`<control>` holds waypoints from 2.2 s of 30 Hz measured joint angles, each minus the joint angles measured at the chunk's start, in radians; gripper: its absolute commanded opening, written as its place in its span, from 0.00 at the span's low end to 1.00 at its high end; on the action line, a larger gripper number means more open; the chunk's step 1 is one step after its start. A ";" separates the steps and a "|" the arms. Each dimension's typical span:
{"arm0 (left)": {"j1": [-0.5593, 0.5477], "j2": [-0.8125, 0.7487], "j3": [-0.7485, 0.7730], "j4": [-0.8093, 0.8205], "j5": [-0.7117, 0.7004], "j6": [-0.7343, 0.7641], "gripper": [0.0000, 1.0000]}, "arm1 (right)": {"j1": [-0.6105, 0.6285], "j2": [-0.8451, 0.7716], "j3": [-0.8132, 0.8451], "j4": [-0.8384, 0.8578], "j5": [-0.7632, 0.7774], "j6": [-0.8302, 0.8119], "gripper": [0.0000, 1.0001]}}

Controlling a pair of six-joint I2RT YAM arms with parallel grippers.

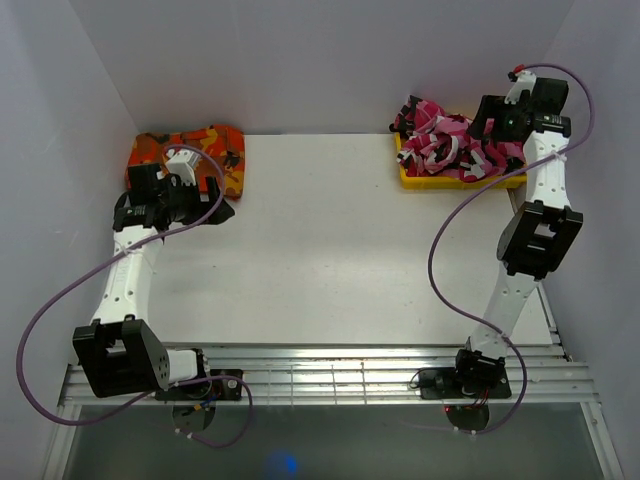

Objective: Fold and stack the trousers
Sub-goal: Grab the trousers from the pile, then move the trousers to the center of the board

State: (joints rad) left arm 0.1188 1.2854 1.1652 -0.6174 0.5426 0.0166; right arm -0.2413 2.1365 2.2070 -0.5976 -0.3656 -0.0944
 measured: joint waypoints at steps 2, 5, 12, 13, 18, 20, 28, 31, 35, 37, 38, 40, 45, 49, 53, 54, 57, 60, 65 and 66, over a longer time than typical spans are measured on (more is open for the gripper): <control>0.000 0.001 -0.020 0.010 -0.005 0.000 0.98 | 0.005 0.034 0.000 0.002 -0.026 0.002 0.90; 0.000 0.006 -0.033 0.021 -0.008 0.001 0.98 | 0.013 0.079 0.000 0.006 -0.061 0.001 0.90; 0.000 0.046 -0.034 0.047 -0.008 0.002 0.98 | 0.060 0.190 0.023 0.042 -0.049 -0.001 0.90; 0.000 0.053 -0.034 0.050 -0.008 0.002 0.98 | 0.066 0.203 0.027 0.048 -0.041 -0.002 0.90; 0.000 0.078 -0.037 0.050 -0.012 0.004 0.98 | 0.087 0.269 0.057 0.088 0.021 -0.019 0.80; 0.000 0.080 -0.040 0.049 -0.016 0.006 0.98 | 0.090 0.281 0.065 0.101 0.045 -0.033 0.44; 0.000 0.081 -0.040 0.045 -0.029 0.012 0.98 | 0.086 0.241 0.068 0.123 0.043 -0.001 0.08; 0.000 0.081 -0.037 0.038 -0.030 0.009 0.98 | 0.088 0.154 0.043 0.142 0.024 0.042 0.08; 0.000 0.080 -0.019 0.025 -0.029 0.002 0.98 | 0.090 -0.030 0.035 0.200 -0.013 0.122 0.08; 0.000 0.077 -0.006 0.018 -0.030 -0.002 0.98 | 0.091 -0.138 0.035 0.257 -0.034 0.166 0.08; 0.000 0.074 0.000 0.016 -0.031 -0.008 0.98 | 0.091 -0.181 0.035 0.282 -0.038 0.182 0.08; 0.000 0.066 0.013 0.009 -0.033 -0.018 0.98 | 0.091 -0.279 0.039 0.345 -0.046 0.224 0.08; 0.000 0.026 0.039 -0.013 -0.037 -0.035 0.98 | 0.091 -0.421 0.090 0.470 -0.063 0.322 0.08; 0.000 -0.012 0.054 -0.033 -0.038 -0.040 0.98 | 0.092 -0.491 0.107 0.567 -0.060 0.386 0.08; 0.000 -0.055 0.055 -0.048 -0.037 -0.045 0.98 | 0.099 -0.550 0.104 0.680 -0.051 0.424 0.08; 0.000 -0.066 0.055 -0.052 -0.037 -0.045 0.98 | 0.100 -0.562 0.104 0.708 -0.048 0.431 0.08; 0.000 -0.090 0.055 -0.060 -0.036 -0.051 0.98 | 0.106 -0.603 0.102 0.806 -0.060 0.459 0.08; 0.000 -0.100 0.055 -0.065 -0.035 -0.052 0.98 | 0.117 -0.705 -0.011 0.882 -0.121 0.494 0.08; 0.000 -0.096 0.055 -0.071 -0.032 -0.058 0.98 | 0.207 -0.925 -0.422 0.836 -0.261 0.406 0.08; 0.000 -0.096 0.055 -0.072 -0.029 -0.058 0.98 | 0.240 -0.943 -0.499 0.809 -0.281 0.360 0.08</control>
State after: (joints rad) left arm 0.1188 1.1896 1.2198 -0.6891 0.5137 -0.0414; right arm -0.0013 1.1934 1.7077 0.2111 -0.6464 0.2653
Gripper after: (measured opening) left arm 0.979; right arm 0.110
